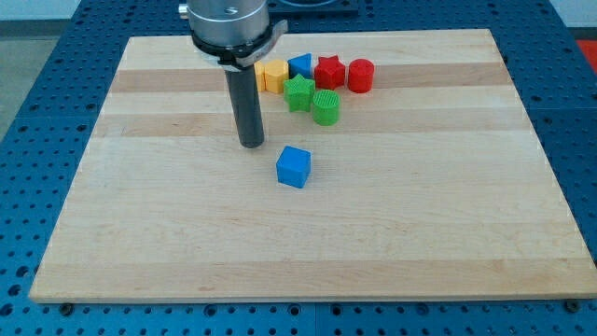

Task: Push the green star towards the center right of the board

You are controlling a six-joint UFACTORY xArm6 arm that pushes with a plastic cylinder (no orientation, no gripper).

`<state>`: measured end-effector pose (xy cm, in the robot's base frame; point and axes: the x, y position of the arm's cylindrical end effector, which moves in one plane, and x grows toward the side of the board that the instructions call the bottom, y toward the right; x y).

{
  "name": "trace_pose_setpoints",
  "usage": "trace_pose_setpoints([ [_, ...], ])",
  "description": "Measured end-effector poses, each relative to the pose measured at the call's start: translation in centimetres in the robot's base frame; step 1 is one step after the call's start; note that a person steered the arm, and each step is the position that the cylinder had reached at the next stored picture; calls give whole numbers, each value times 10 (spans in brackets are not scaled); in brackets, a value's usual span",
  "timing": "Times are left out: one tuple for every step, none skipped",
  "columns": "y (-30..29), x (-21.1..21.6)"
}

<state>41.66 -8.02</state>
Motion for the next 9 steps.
trace_pose_setpoints([
  [0, -58],
  [0, -59],
  [8, -85],
  [17, -85],
  [89, -82],
  [176, -73],
  [266, -73],
  [292, -73],
  [256, -57],
])
